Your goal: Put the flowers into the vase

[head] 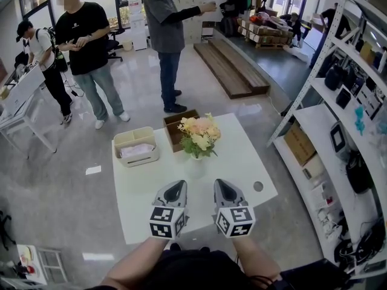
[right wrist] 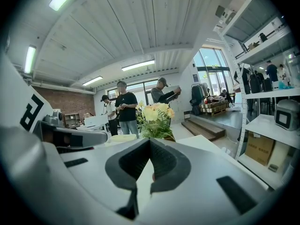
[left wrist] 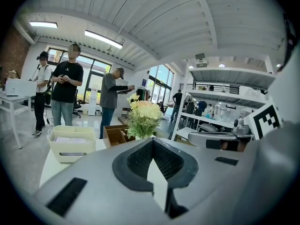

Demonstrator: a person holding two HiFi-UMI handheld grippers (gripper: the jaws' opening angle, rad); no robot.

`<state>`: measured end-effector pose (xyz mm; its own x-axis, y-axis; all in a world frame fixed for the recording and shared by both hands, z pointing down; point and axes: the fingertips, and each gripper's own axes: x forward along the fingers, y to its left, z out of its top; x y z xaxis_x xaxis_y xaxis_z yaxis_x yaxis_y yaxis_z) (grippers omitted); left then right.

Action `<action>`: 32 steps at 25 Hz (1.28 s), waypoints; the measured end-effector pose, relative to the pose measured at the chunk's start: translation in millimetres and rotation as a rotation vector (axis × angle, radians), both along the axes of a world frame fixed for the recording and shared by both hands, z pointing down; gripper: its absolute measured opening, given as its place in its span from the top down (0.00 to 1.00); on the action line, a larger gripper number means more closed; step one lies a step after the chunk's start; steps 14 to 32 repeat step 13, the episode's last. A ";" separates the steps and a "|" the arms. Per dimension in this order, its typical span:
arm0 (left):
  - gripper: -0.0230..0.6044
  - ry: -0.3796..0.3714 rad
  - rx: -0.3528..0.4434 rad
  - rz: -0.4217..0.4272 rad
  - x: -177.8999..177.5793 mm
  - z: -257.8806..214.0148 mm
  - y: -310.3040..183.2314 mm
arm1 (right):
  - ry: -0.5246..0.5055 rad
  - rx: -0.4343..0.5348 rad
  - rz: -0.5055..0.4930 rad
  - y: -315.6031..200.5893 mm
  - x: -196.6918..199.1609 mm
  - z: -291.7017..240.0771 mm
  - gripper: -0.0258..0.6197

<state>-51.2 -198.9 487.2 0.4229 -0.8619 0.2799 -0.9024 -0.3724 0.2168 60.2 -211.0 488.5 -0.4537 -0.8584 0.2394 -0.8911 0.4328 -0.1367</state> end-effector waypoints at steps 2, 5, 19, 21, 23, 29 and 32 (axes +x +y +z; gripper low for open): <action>0.96 0.000 -0.001 0.000 0.5 0.7 0.2 | 0.000 -0.003 -0.002 0.4 0.2 1.3 0.96; 0.96 -0.001 -0.002 0.001 0.6 0.4 -0.2 | 0.000 -0.004 -0.003 -0.1 0.3 1.1 0.96; 0.96 0.004 0.001 -0.002 -1.2 -0.5 -2.3 | -0.001 -0.006 -0.003 -1.3 -1.5 2.2 0.96; 0.96 0.004 0.001 -0.002 -1.2 -0.5 -2.3 | -0.001 -0.006 -0.003 -1.3 -1.5 2.2 0.96; 0.96 0.004 0.001 -0.002 -1.2 -0.5 -2.3 | -0.001 -0.006 -0.003 -1.3 -1.5 2.2 0.96; 0.96 0.004 0.001 -0.002 -1.2 -0.5 -2.3 | -0.001 -0.006 -0.003 -1.3 -1.5 2.2 0.96; 0.96 0.004 0.001 -0.002 -1.2 -0.5 -2.3 | -0.001 -0.006 -0.003 -1.3 -1.5 2.2 0.96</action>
